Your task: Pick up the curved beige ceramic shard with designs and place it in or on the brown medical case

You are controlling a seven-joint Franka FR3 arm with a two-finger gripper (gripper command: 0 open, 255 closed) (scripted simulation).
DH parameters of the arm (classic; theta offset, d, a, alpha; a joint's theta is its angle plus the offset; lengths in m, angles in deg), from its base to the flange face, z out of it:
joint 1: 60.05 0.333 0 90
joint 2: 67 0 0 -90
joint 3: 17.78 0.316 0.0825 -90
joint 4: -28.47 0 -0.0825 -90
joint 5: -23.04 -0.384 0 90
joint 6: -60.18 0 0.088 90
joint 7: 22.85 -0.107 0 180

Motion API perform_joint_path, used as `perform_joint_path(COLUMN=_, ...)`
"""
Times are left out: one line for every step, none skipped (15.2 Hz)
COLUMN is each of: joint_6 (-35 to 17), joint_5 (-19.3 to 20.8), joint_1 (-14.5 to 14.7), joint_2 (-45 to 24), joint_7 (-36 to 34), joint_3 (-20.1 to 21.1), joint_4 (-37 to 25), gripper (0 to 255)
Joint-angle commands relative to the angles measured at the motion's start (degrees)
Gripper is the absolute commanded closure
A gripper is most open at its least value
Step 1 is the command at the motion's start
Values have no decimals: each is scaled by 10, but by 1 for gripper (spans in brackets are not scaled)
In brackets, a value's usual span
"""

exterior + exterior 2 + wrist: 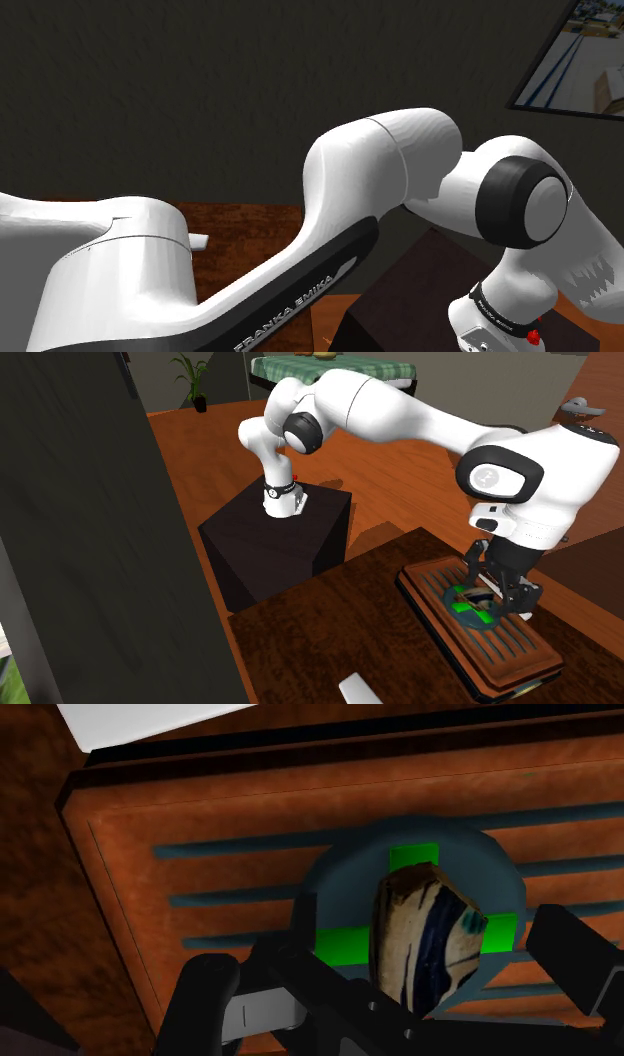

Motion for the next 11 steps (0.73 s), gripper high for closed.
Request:
perform_joint_path(joint_6=23, joint_5=-4, joint_1=5, joint_2=6, joint_7=5, joint_3=2, joint_4=-19, gripper=0)
perform_joint_path(joint_6=40, joint_5=-6, joint_1=10, joint_2=9, joint_7=8, joint_3=4, joint_4=-35, gripper=0)
perform_joint_path(joint_6=54, joint_5=-7, joint_1=15, joint_2=11, joint_7=11, joint_3=4, joint_4=-49, gripper=0)
perform_joint_path(joint_6=54, joint_5=-7, joint_1=15, joint_2=11, joint_7=11, joint_3=4, joint_4=-49, gripper=0)
perform_joint_path(joint_6=54, joint_5=-7, joint_1=15, joint_2=11, joint_7=11, joint_3=4, joint_4=-49, gripper=0)
perform_joint_path(joint_6=54, joint_5=-7, joint_1=14, joint_2=11, joint_7=11, joint_3=4, joint_4=-49, gripper=0)
perform_joint_path(joint_6=54, joint_5=-7, joint_1=15, joint_2=11, joint_7=11, joint_3=4, joint_4=-49, gripper=0)
perform_joint_path(joint_6=54, joint_5=-7, joint_1=15, joint_2=11, joint_7=11, joint_3=4, joint_4=-49, gripper=0)
perform_joint_path(joint_6=54, joint_5=-7, joint_1=15, joint_2=11, joint_7=11, joint_3=4, joint_4=-49, gripper=0)
perform_joint_path(joint_6=54, joint_5=-7, joint_1=15, joint_2=11, joint_7=11, joint_3=4, joint_4=-49, gripper=0)
perform_joint_path(joint_6=54, joint_5=-7, joint_1=15, joint_2=11, joint_7=11, joint_3=4, joint_4=-49, gripper=0)
